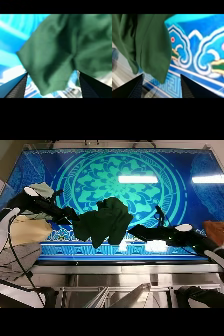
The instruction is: Fold the shirts.
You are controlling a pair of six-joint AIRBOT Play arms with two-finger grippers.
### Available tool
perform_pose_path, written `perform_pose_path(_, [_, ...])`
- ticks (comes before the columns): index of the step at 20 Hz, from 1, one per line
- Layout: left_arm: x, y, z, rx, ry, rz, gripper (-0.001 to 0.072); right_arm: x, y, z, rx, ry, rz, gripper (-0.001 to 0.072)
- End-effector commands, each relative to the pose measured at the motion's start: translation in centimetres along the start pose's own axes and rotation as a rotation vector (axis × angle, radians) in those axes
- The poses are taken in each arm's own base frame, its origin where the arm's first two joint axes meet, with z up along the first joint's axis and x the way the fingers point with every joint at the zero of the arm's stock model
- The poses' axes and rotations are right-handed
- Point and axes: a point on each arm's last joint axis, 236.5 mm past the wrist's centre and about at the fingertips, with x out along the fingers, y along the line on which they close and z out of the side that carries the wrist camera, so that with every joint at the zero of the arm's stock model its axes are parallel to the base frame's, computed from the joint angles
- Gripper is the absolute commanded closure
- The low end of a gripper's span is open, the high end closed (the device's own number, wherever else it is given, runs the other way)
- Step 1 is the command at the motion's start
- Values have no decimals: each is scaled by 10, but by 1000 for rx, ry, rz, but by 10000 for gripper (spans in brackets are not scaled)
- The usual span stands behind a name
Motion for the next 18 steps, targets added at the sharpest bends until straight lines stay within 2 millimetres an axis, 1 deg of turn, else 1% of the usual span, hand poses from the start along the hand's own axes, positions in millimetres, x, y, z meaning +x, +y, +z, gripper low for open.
perform_pose_path(1, [15, 8, 4, 27, -12, 48, 8, 39, 3, 11, -8, 16, 20, 220])
perform_pose_path(2, [19, 7, 5, 39, 4, 55, 9, 45, 4, 13, -14, 23, 21, 220])
perform_pose_path(4, [33, 3, 0, 56, 74, 46, 11, 52, 6, 18, -18, 29, 24, 221])
perform_pose_path(5, [41, 0, -4, 63, 111, 38, 133, 53, 6, 19, -19, 27, 25, 268])
perform_pose_path(6, [46, -3, -6, 73, 144, 30, 325, 53, 7, 20, -20, 27, 26, 434])
perform_pose_path(7, [50, -8, -6, 85, 167, 21, 465, 53, 8, 19, -21, 30, 32, 513])
perform_pose_path(8, [51, -14, -6, 110, 184, 11, 644, 52, 14, 18, -32, 42, 52, 657])
perform_pose_path(9, [49, -23, -5, 142, 196, -4, 691, 50, 23, 16, -52, 57, 82, 694])
perform_pose_path(10, [41, -35, -2, 170, 195, -22, 691, 43, 37, 16, -89, 69, 130, 694])
perform_pose_path(11, [28, -47, 4, 199, 177, -37, 691, 32, 52, 21, -114, 62, 173, 694])
perform_pose_path(12, [7, -64, 14, 232, 125, -54, 691, 14, 69, 32, -139, 35, 221, 694])
perform_pose_path(13, [-19, -84, 24, 271, 55, -77, 691, -13, 90, 48, -173, -11, 274, 694])
perform_pose_path(14, [-55, -113, 34, 318, -39, -119, 691, -44, 112, 64, -196, -64, 326, 694])
perform_pose_path(15, [-93, -144, 39, 371, -139, -172, 691, -83, 137, 79, -243, -124, 381, 694])
perform_pose_path(16, [-139, -181, 39, 437, -257, -227, 690, -130, 165, 93, -310, -207, 428, 694])
perform_pose_path(17, [-183, -216, 33, 509, -365, -277, 690, -180, 195, 105, -385, -318, 465, 694])
perform_pose_path(18, [-223, -249, 23, 584, -469, -311, 690, -226, 223, 113, -453, -436, 491, 694])
